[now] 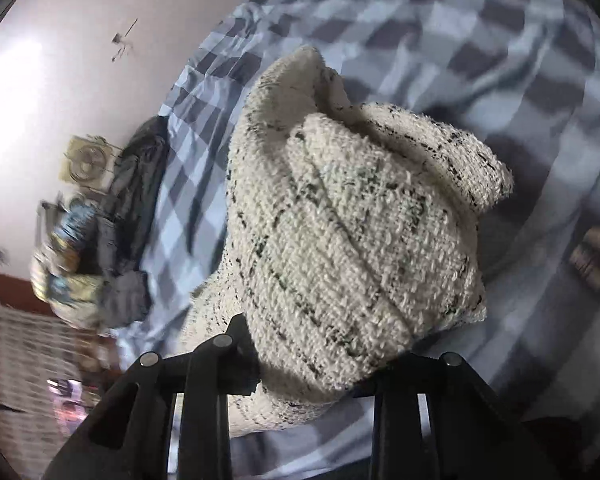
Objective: Fold small clothes
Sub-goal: 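Grasp the shirt end with the right gripper and fold it over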
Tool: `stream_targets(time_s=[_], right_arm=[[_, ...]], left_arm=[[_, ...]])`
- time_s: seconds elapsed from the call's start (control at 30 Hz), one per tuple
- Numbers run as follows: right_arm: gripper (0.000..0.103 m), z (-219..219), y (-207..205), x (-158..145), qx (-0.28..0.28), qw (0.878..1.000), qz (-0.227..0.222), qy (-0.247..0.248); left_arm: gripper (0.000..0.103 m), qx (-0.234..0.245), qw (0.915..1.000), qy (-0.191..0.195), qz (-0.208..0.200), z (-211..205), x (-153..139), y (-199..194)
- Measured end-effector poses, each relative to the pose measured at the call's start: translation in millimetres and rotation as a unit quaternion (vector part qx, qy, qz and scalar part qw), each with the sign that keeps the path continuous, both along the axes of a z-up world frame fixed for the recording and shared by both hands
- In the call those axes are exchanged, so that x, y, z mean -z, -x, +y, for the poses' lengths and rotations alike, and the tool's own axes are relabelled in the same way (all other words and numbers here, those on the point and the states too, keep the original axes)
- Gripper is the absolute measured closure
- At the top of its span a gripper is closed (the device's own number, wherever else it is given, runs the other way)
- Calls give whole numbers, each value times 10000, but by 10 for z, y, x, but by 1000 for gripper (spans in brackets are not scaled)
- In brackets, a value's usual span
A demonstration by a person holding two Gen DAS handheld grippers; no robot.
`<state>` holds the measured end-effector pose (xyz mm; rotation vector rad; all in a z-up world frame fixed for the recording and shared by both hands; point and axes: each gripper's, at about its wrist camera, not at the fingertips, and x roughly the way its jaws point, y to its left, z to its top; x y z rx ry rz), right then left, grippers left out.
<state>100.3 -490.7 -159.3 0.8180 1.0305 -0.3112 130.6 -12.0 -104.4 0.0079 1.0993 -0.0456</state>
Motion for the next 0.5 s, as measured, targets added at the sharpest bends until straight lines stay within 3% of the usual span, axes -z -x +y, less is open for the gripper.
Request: stream_targets(time_s=[0.07, 0.17, 0.23, 0.33, 0.4, 0.47, 0.5], right_arm=[[79, 128, -76, 3, -113, 9994, 104, 297], [79, 456, -182, -109, -367, 9940, 131, 1023], [79, 609, -208, -248, -578, 9870, 46, 1500], [79, 828, -206, -450, -936, 9739, -94, 2065], [79, 1037, -206, -571, -1248, 9595, -229, 2514], [79, 1378, -241, -665, -1624, 9390, -404, 3005], [79, 1626, -258, -716, -1901, 9228, -497, 3314]], left_arm=[[2, 246, 9996, -14, 106, -155, 79, -61], [2, 450, 9973, -555, 182, -360, 265, -158], [0, 587, 9914, -1009, 598, -473, 541, -246], [0, 686, 9881, -1168, 726, -520, 651, -275], [0, 621, 9895, -1092, 711, -498, 562, -290], [2, 451, 9933, -886, 583, -416, 408, -294], [2, 340, 9949, -809, 499, -369, 335, -301]])
